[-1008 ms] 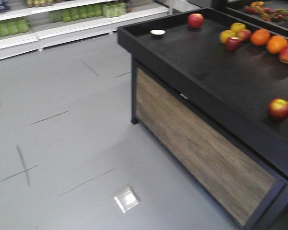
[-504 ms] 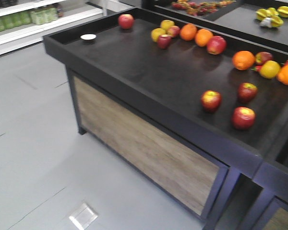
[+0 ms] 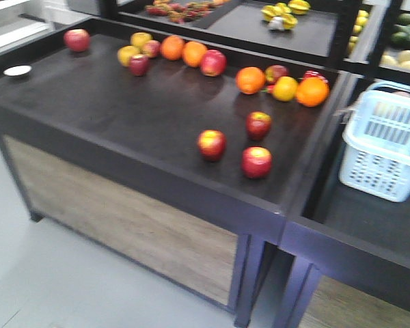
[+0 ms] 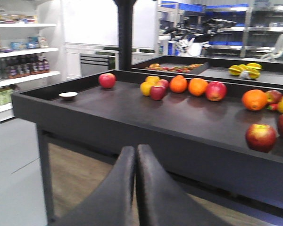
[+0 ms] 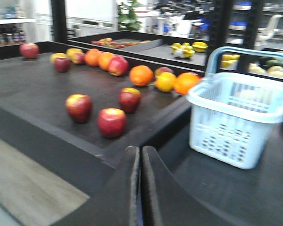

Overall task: Pick three apples into basket with both arms
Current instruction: 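Turn and drive the base up to the light-blue basket on the table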

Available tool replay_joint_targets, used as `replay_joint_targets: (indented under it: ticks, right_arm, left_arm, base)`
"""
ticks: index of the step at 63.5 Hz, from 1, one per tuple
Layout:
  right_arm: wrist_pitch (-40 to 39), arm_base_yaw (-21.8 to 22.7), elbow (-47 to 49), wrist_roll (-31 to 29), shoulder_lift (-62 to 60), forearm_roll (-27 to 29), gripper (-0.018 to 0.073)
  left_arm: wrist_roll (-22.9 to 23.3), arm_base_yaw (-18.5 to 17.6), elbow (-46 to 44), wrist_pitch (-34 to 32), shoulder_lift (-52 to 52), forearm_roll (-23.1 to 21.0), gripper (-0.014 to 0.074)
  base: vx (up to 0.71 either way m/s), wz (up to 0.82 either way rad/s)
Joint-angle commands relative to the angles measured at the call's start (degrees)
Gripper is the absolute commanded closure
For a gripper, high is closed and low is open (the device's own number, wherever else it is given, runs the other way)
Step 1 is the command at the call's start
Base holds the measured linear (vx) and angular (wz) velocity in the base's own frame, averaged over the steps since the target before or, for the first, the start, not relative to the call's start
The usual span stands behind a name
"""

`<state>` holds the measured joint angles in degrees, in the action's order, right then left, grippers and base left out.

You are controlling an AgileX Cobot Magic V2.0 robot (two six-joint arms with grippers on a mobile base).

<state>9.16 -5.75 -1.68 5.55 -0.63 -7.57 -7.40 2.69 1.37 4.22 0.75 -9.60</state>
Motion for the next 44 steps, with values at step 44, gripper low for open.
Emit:
replay_joint_targets:
  ticks: [44]
  right_arm:
    - [-3.8,0.5,-0.7,-0.5,-0.6,-0.6,0.0561]
  left_arm:
    - [0.1,0.1,1.4,-4.2,0.8,-0.5,0.0603]
  base:
    - [0.05,-0.28]
